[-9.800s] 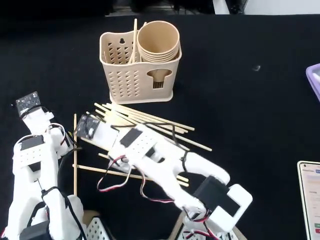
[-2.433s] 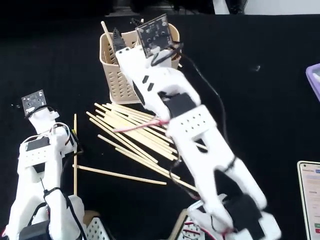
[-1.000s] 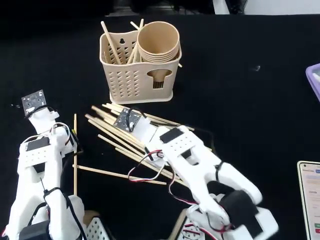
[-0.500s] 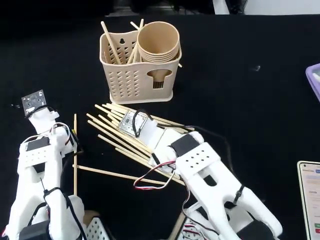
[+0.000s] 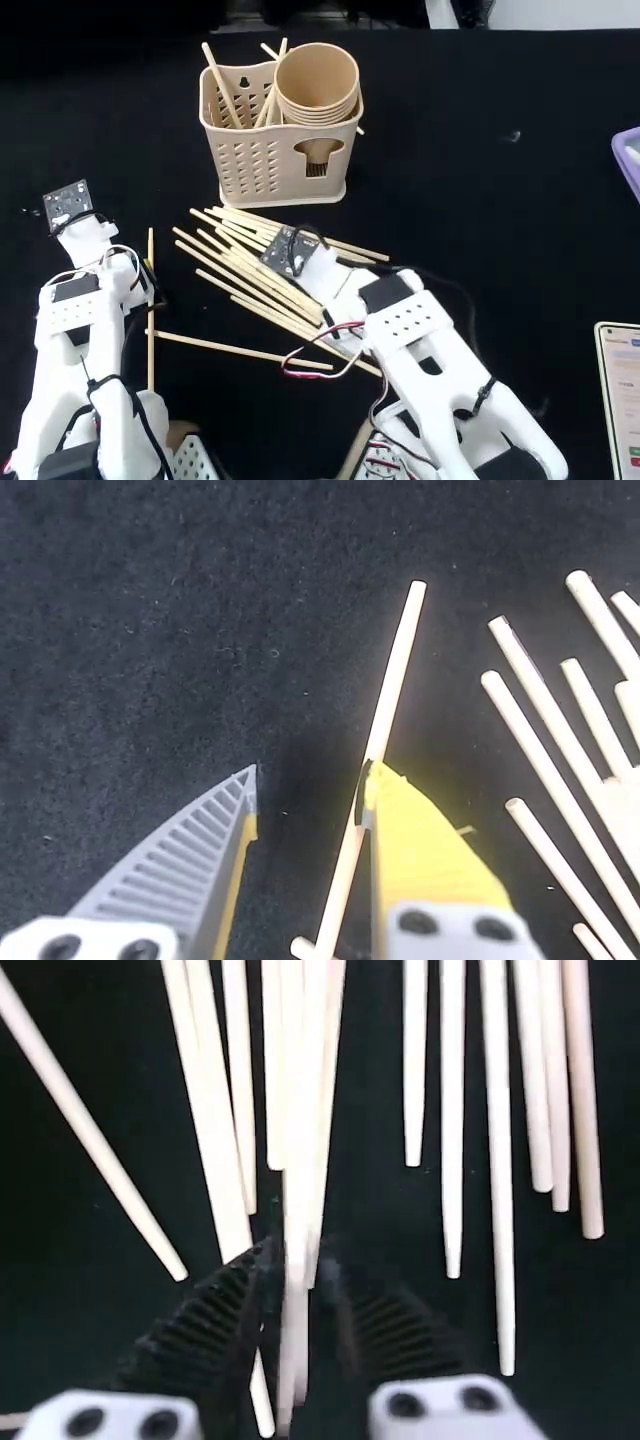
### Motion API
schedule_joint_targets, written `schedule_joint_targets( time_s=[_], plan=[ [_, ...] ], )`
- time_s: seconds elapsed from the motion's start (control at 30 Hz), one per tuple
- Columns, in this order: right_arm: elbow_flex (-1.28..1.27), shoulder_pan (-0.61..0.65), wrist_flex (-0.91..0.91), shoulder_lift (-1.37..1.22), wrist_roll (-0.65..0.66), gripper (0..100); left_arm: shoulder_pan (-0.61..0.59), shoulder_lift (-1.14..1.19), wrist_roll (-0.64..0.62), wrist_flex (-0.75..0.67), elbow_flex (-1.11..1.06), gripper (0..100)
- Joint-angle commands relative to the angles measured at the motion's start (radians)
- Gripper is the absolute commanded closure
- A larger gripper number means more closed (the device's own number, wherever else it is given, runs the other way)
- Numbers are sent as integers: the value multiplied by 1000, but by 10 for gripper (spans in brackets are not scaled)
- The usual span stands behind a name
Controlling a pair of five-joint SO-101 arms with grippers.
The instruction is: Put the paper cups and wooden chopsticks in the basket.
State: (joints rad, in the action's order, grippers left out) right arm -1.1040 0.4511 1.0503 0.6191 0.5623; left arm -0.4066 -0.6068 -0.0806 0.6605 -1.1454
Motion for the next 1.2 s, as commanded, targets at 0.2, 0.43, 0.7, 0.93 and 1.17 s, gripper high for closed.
schedule_joint_targets(
  time_s=[0.2,0.43,0.7,0.93,1.17],
  plan=[
    [104,207,77,19,-95,842,5,-12,-3,-15,7,820],
    [24,485,-140,-2,-181,846,-38,-14,-9,-15,13,820],
    [104,477,-232,-265,-192,842,-44,-14,-11,-17,13,820],
    [186,474,-236,-437,-183,851,-45,-14,-9,-17,13,820],
    [193,414,-189,-394,-181,989,-45,-14,-8,-17,13,820]
  ],
)
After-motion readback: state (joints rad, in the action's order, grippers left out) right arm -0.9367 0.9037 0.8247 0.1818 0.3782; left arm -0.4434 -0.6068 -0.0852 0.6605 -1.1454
